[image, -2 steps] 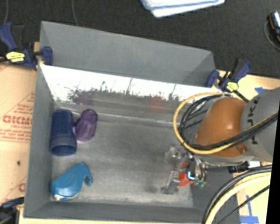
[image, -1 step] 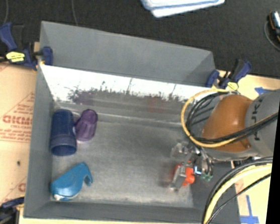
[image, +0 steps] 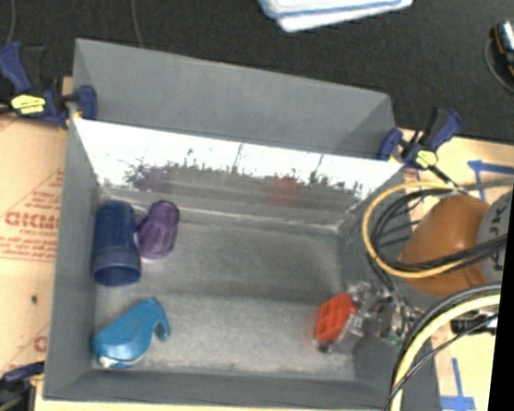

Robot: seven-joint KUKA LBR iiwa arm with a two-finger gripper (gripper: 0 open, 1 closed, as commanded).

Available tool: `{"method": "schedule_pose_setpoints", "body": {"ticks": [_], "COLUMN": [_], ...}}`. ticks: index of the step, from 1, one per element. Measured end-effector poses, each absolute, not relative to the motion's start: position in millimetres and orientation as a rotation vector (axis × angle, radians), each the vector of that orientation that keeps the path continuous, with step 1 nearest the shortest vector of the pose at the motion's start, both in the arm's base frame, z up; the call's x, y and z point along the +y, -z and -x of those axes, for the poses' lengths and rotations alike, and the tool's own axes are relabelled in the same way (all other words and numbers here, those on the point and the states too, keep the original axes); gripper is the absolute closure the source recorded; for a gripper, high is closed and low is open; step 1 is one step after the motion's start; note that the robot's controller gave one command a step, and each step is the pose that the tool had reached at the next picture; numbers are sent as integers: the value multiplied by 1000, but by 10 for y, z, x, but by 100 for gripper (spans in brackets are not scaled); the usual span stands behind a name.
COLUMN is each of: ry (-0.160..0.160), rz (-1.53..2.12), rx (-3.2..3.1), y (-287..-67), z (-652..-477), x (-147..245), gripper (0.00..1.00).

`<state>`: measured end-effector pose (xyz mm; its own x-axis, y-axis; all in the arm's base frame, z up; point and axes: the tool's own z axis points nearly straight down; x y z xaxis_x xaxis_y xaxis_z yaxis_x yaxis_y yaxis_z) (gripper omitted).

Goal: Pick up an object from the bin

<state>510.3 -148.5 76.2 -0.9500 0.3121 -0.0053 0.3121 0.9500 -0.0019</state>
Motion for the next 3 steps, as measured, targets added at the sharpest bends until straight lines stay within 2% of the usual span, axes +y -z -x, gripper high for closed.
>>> {"method": "schedule_pose_setpoints", "body": {"ticks": [1,2,3], "ry": [5,2,10], "rz": [-494,-469,-376], "rx": [3097,3105,3104], "y": [-762,-1504,-2188], "z": [-5103,-5035,-5171], "x": [-1484,-1468,-1628], "gripper": [100,100,100]}}
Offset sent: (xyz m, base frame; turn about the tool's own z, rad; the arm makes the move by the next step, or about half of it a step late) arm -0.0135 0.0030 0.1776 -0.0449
